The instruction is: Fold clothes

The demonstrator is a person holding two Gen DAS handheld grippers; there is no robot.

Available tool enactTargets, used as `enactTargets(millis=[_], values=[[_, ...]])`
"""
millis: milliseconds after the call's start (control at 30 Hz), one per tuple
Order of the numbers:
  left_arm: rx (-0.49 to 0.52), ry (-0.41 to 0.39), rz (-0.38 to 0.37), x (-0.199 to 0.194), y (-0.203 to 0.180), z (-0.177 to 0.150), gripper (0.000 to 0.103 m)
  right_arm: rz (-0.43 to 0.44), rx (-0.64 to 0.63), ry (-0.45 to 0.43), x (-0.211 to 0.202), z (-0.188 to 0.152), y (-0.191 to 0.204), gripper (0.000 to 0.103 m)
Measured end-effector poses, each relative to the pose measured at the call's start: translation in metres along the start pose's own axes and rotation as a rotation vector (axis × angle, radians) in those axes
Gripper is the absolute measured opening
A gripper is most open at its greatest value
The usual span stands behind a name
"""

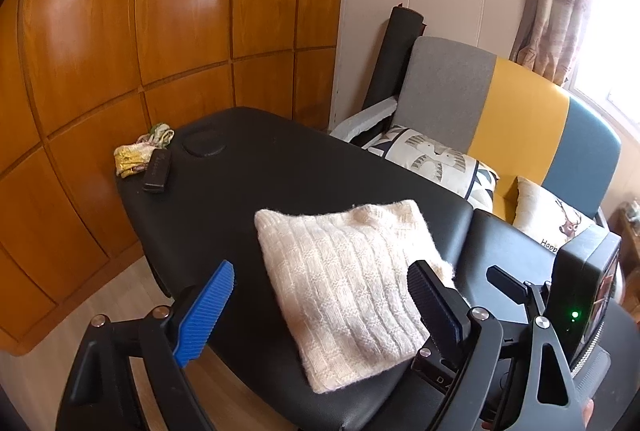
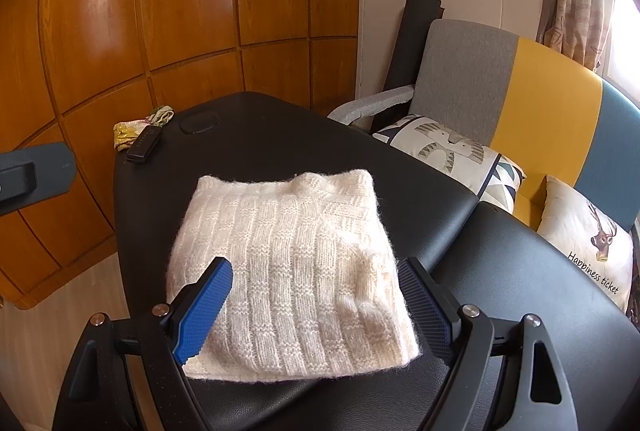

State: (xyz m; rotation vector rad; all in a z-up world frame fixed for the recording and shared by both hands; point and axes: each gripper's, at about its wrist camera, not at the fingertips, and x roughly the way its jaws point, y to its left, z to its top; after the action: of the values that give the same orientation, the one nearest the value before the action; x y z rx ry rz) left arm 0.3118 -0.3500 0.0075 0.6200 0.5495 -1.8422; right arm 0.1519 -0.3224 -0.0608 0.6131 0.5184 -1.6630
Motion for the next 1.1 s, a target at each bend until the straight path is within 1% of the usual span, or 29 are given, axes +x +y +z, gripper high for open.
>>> enactTargets(millis=[200, 667, 1100], values=[[0.003, -0.01, 0.02, -0.0003, 0.0006, -0.0018, 0.09, -0.003, -0.004, -0.004, -0.0006, 0.0007, 0.0005, 0.087], [-0.009, 0.005, 0.008, 0.0016, 0.0037, -0.0007, 0.091, -0.001, -0.011, -0.004, -0.0013, 0.0014, 0.0023, 0.087], [-0.002, -0.003, 0.014, -0.0002, 0.0015, -0.0012, 0.092, -0.008, -0.003, -0.016, -0.0049, 0.0024, 0.0005, 0.087]])
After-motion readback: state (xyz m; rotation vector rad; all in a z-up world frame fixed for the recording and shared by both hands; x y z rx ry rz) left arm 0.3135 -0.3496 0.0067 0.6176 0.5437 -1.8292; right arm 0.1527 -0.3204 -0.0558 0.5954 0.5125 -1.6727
